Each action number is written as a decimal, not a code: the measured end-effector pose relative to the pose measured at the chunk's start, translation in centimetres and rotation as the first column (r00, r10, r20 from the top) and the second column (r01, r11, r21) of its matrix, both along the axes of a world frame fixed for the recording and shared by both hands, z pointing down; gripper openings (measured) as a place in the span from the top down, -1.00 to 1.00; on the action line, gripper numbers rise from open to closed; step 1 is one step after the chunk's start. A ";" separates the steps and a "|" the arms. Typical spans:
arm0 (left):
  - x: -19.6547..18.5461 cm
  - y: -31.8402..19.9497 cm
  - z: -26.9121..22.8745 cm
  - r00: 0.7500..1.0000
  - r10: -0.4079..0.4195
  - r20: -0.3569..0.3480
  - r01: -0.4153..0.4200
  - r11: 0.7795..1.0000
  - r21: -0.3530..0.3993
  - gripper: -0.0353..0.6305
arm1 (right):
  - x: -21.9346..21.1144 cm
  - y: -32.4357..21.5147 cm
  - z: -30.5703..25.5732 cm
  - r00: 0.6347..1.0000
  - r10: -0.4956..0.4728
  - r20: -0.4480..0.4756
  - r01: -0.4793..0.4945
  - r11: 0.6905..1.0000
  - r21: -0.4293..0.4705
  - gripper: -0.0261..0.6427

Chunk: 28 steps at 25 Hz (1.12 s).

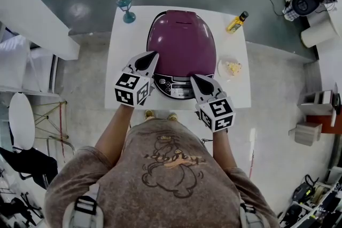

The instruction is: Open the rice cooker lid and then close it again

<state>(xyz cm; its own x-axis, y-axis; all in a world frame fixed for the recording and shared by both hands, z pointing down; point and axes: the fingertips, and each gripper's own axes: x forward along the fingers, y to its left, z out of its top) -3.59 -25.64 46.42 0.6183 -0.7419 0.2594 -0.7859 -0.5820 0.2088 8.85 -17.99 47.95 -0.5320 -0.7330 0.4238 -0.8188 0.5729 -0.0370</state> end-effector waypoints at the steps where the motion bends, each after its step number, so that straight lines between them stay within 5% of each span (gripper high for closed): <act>1: 0.0 0.0 0.0 1.000 -0.001 0.001 0.001 1.000 0.000 0.84 | 0.0 0.0 0.0 1.000 -0.005 0.003 0.005 1.000 -0.007 0.92; 28: 0.2 0.1 -0.2 0.998 -0.031 0.052 0.031 0.999 -0.004 0.84 | -0.1 0.4 0.0 1.000 0.001 -0.030 0.000 1.000 0.028 0.92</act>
